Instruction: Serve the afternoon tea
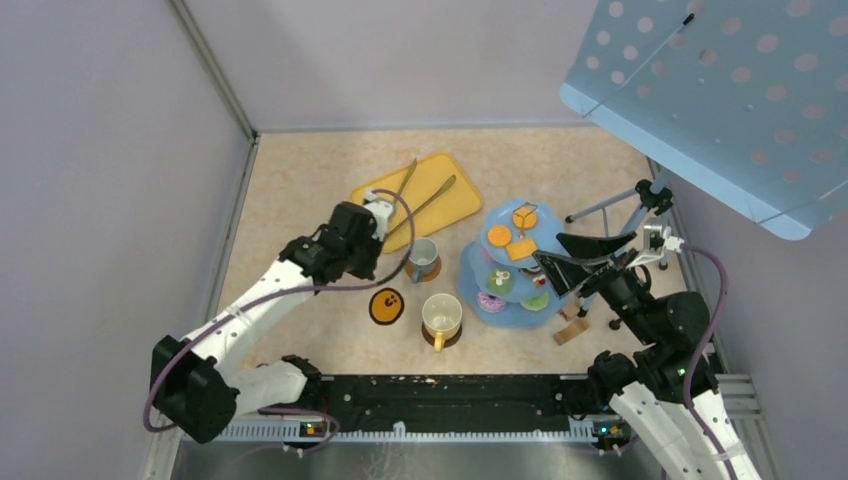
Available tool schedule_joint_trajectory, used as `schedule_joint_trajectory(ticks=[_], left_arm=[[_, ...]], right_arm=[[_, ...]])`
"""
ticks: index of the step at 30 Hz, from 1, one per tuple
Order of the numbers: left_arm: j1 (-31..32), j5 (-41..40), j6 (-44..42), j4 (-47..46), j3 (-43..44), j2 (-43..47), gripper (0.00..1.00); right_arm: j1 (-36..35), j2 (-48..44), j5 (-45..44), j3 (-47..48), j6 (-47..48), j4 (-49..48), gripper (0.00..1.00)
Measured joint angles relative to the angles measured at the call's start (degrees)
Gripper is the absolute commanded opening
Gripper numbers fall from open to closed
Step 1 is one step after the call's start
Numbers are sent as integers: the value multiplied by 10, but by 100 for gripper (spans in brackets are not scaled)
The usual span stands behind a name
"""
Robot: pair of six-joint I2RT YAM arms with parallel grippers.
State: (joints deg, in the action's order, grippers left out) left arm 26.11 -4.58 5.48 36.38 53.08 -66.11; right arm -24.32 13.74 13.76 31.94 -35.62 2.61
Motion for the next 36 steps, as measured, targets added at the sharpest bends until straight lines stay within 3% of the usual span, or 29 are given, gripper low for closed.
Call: schedule_joint_trajectory(ticks=[4, 10, 22, 36], left_arm=[[120, 40, -64, 3, -16, -5, 0], [195, 81, -139, 3, -40, -26, 0], [200, 77, -172, 27, -14, -123, 0], [200, 62, -153, 76, 19, -151, 3]], right_arm=[[0, 0, -5, 0, 0, 0, 97], [0, 0, -10, 0, 0, 2, 97], [0, 0, -19, 0, 4, 14, 97], [0, 17, -19, 0, 4, 1, 97]])
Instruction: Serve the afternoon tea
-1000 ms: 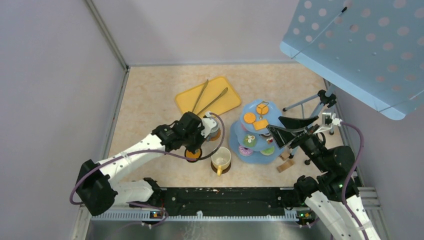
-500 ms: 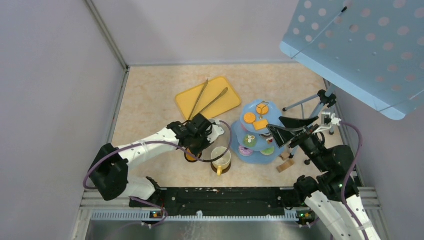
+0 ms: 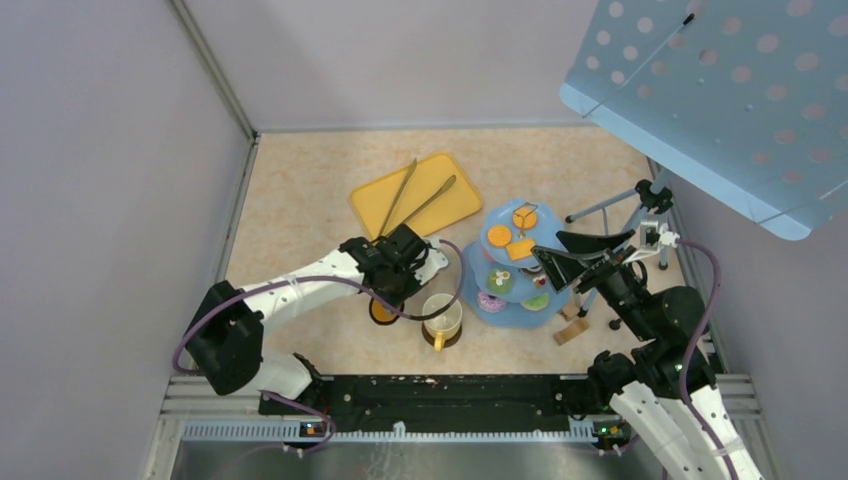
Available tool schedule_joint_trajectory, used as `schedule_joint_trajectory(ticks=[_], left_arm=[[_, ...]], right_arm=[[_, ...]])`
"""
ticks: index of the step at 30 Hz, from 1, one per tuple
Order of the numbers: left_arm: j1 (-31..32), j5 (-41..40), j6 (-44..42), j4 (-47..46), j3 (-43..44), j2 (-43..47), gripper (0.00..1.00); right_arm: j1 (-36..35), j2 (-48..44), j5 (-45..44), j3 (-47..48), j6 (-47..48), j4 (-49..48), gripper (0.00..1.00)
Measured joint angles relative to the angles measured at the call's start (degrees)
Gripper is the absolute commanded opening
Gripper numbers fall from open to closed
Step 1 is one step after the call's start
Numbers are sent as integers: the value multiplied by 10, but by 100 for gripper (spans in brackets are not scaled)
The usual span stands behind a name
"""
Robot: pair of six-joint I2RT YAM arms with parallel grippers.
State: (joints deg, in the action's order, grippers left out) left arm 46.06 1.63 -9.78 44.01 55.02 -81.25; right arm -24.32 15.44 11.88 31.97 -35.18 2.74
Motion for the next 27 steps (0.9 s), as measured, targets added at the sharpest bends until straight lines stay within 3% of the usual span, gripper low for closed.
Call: schedule_joint_trajectory(ticks=[18, 23, 27], left_arm=[[-8, 2, 0, 13, 4, -57, 8], [-10, 3, 0, 15, 7, -61, 16], [-10, 7, -4, 17, 9, -64, 35]], right_arm=[[0, 0, 0, 0, 0, -2, 97], [0, 0, 0, 0, 0, -2, 97], [0, 0, 0, 0, 0, -2, 97]])
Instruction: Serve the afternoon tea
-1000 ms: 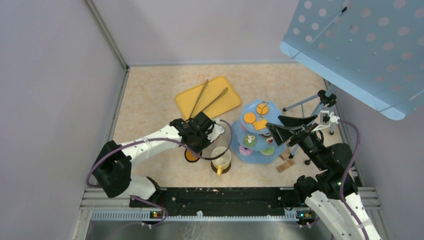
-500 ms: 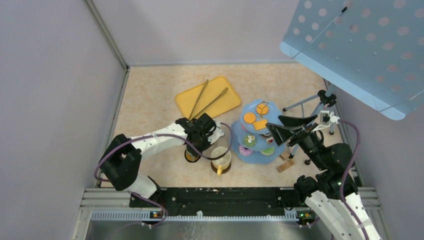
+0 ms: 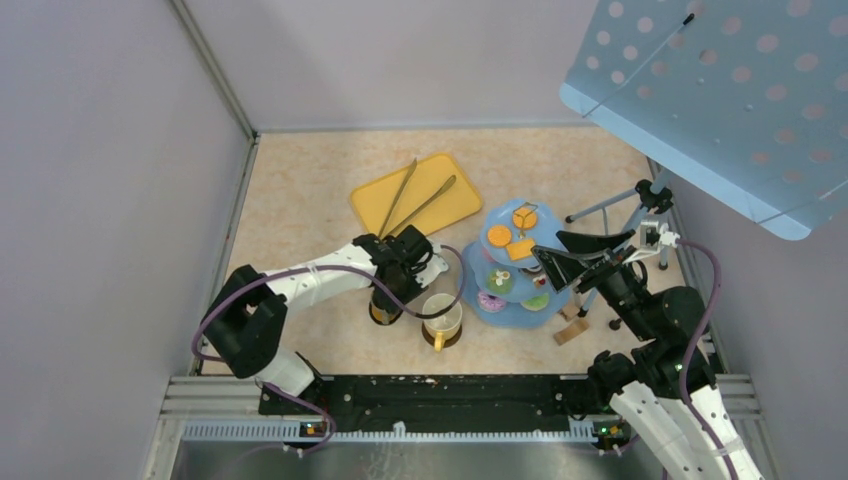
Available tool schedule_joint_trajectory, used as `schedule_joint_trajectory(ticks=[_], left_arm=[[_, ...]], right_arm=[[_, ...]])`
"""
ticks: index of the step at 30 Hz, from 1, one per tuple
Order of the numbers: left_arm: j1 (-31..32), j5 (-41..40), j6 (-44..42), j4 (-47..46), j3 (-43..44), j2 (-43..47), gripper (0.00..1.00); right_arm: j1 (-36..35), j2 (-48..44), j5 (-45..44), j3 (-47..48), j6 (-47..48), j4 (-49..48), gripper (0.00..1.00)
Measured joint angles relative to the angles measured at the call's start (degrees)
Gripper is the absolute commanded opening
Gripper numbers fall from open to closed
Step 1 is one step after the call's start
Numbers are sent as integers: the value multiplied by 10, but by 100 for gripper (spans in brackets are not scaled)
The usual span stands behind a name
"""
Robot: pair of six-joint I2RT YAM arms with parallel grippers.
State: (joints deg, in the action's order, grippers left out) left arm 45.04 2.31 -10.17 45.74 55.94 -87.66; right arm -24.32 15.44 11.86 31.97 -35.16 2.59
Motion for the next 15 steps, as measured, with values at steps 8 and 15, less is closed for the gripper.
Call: schedule_joint_trajectory(ticks=[8, 15], left_arm=[[0, -6, 1, 12, 5, 21, 52], [0, -23, 5, 24, 56, 112, 60]], right_arm=[[0, 1, 0, 0, 5, 0, 97], [0, 21, -13, 49, 46, 59, 98]])
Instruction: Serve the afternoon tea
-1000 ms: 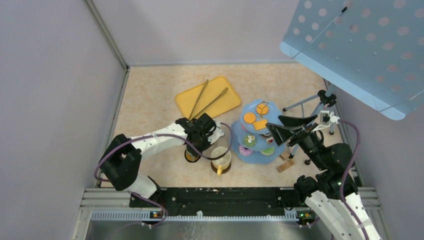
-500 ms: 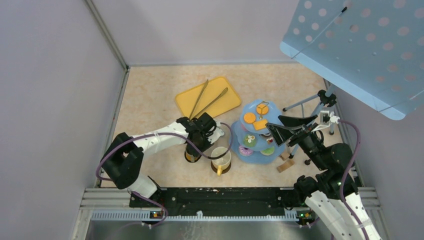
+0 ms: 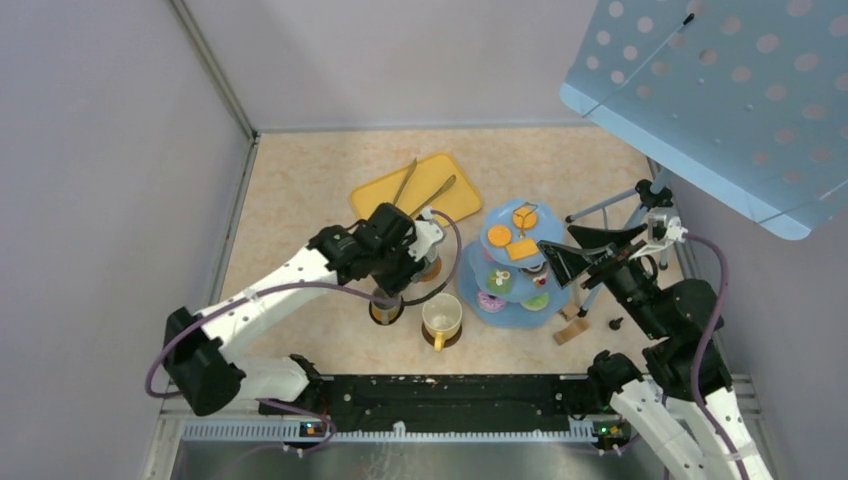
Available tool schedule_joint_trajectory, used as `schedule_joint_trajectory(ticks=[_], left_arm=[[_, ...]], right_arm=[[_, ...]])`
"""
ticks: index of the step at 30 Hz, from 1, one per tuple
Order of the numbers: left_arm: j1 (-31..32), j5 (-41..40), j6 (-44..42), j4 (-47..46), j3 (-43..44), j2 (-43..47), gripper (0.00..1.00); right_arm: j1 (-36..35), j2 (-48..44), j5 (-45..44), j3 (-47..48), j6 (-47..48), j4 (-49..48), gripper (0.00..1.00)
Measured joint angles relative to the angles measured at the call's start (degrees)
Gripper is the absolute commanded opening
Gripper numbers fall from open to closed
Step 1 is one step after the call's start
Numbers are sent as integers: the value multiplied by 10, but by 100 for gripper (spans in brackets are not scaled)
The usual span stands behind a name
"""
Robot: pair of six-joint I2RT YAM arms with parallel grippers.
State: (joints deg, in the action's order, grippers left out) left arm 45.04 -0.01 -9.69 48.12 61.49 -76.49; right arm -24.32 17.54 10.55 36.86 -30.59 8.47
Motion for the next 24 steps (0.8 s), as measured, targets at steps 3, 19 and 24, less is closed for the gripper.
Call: schedule_joint_trajectory(ticks=[3, 19, 24], left_arm=[[0, -10, -2, -6, 38, 57, 64], [-1, 45, -9, -397, 133, 322, 99], [-1, 67, -2, -520, 126, 358, 99]], right_arm=[[0, 7, -17, 54, 32, 41, 98], [0, 37, -129, 350, 192, 261, 98], [0, 37, -171, 424, 227, 284, 98]])
